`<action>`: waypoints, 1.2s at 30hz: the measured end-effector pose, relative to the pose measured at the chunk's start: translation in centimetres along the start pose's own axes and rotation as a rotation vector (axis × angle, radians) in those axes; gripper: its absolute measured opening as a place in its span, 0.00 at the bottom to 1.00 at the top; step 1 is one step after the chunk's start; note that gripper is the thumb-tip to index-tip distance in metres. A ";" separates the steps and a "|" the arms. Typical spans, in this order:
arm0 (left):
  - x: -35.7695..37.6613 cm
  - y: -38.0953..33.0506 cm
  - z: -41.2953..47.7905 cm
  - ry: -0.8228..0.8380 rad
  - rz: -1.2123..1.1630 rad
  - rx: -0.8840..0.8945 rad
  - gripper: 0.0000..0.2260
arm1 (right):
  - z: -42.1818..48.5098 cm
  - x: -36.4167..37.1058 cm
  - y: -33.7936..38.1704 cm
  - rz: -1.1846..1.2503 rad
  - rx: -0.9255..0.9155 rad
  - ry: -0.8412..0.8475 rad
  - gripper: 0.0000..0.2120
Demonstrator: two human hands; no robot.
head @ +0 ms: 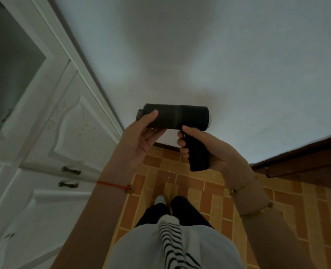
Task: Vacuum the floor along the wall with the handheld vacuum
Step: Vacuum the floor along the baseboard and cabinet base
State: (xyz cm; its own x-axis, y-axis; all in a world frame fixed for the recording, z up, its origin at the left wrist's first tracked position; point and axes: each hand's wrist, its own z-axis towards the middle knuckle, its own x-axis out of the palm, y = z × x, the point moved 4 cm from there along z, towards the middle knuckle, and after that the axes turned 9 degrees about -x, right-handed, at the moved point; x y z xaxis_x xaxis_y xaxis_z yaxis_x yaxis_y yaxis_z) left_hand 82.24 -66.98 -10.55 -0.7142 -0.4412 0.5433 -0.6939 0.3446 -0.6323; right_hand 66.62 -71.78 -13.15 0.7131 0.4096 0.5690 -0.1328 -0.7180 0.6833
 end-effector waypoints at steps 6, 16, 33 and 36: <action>-0.9 -0.9 1.8 -0.091 -0.073 0.006 0.18 | 3.4 -0.4 0.8 -0.078 0.064 0.057 0.07; -3.2 -0.7 6.2 -0.195 -0.125 0.013 0.19 | 8.8 -2.1 1.0 -0.051 0.148 0.111 0.08; -11.6 6.0 14.0 -0.267 -0.249 -0.027 0.27 | 16.8 -7.8 -6.0 -0.137 0.175 0.122 0.11; -14.5 8.3 16.8 -0.255 -0.230 -0.047 0.27 | 19.3 -10.1 -8.8 -0.163 0.197 0.062 0.15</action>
State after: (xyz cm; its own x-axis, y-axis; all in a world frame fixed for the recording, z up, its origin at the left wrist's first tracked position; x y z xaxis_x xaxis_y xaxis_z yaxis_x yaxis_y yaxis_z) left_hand 88.36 -71.61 -32.97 -0.4965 -0.7025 0.5099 -0.8419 0.2466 -0.4800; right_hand 73.87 -80.44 -33.77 0.6696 0.5584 0.4898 0.1217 -0.7330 0.6693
